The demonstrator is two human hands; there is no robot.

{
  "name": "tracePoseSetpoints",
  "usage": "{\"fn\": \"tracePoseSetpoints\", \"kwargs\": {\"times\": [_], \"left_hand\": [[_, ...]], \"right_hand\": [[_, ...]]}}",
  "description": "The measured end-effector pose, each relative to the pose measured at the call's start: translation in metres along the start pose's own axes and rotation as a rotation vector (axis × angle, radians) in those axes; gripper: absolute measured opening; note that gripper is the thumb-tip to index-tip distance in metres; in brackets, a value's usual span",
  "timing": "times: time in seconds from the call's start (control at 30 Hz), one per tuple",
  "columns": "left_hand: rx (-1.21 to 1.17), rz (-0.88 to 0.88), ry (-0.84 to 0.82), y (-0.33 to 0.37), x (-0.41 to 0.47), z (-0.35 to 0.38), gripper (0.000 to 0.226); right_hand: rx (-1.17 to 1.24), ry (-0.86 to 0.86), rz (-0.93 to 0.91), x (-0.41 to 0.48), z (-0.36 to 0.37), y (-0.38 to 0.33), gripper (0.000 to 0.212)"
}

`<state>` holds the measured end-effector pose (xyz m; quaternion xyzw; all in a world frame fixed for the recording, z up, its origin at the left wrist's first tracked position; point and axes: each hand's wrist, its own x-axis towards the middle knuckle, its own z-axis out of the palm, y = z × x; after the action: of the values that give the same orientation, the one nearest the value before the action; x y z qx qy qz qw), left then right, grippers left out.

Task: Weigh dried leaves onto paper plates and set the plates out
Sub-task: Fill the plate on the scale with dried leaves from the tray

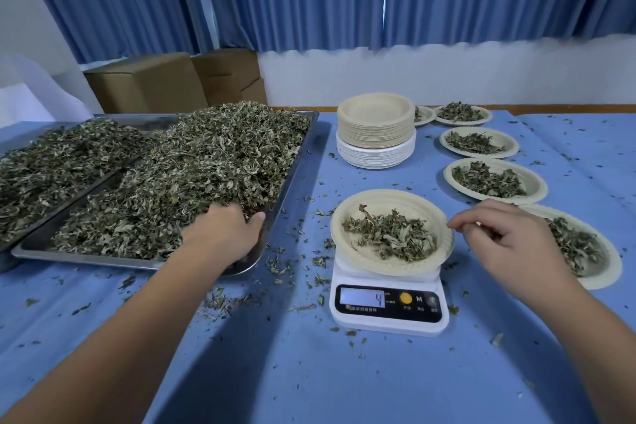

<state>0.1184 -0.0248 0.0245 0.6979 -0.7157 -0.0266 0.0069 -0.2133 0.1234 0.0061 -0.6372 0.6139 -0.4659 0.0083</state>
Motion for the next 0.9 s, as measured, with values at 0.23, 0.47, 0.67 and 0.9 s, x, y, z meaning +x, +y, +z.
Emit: {"fn": "tracePoseSetpoints", "kwargs": {"times": [0.23, 0.47, 0.67, 0.9], "left_hand": [[-0.348, 0.116, -0.052, -0.006, -0.003, 0.001, 0.048], [-0.024, 0.072, 0.019, -0.025, 0.007, 0.003, 0.068], [-0.236, 0.202, -0.177, -0.013, 0.001, 0.006, 0.069], [-0.233, 0.19, 0.089, -0.019, 0.005, 0.005, 0.059]], "right_hand": [[0.004, -0.008, -0.004, -0.001, 0.002, 0.0, 0.035], [-0.006, -0.011, -0.012, 0.0, 0.002, 0.0, 0.035], [-0.002, -0.033, -0.006, 0.0, 0.002, -0.001, 0.031], [0.005, -0.03, 0.0, -0.001, 0.003, -0.002, 0.031]]}}
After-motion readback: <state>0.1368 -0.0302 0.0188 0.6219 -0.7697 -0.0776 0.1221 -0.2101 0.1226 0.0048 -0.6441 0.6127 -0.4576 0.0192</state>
